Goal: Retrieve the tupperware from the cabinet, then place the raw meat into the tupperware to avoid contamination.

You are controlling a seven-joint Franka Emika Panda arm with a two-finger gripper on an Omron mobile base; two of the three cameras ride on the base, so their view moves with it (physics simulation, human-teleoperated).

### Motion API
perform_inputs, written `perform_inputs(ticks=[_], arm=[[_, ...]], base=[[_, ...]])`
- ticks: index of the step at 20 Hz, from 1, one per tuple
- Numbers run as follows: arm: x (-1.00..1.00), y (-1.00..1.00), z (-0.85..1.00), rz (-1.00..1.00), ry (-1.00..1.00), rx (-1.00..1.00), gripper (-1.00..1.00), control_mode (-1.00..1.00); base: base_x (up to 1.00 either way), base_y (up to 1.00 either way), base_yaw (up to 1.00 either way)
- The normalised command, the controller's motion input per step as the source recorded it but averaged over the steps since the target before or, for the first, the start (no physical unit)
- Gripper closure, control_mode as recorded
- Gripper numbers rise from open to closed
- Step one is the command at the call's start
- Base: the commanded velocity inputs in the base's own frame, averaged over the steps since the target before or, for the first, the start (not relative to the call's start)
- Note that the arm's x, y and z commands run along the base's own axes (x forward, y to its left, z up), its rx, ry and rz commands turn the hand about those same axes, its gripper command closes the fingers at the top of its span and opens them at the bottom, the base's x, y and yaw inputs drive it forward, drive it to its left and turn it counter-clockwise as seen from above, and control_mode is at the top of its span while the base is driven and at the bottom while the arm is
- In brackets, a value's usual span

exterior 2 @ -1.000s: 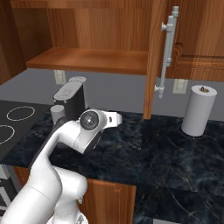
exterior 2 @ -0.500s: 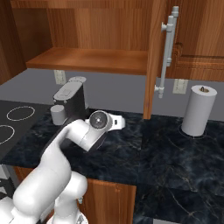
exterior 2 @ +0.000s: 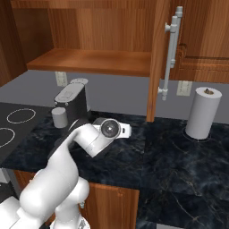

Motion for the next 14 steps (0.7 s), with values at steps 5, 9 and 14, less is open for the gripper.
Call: perform_inputs(ticks=[5,9,14], arm=[[0.01,0.00,-0.02,0.00,0.00,0.00,1.00,-1.00],[0.09,0.00,-0.16,0.00,0.00,0.00,1.00,-1.00],[0.02,0.00,-0.33,0.00,0.00,0.00,1.00,-1.00]], base=[[0.00,0.00,0.00],[0.00,0.00,0.00],[0.00,0.00,0.00]])
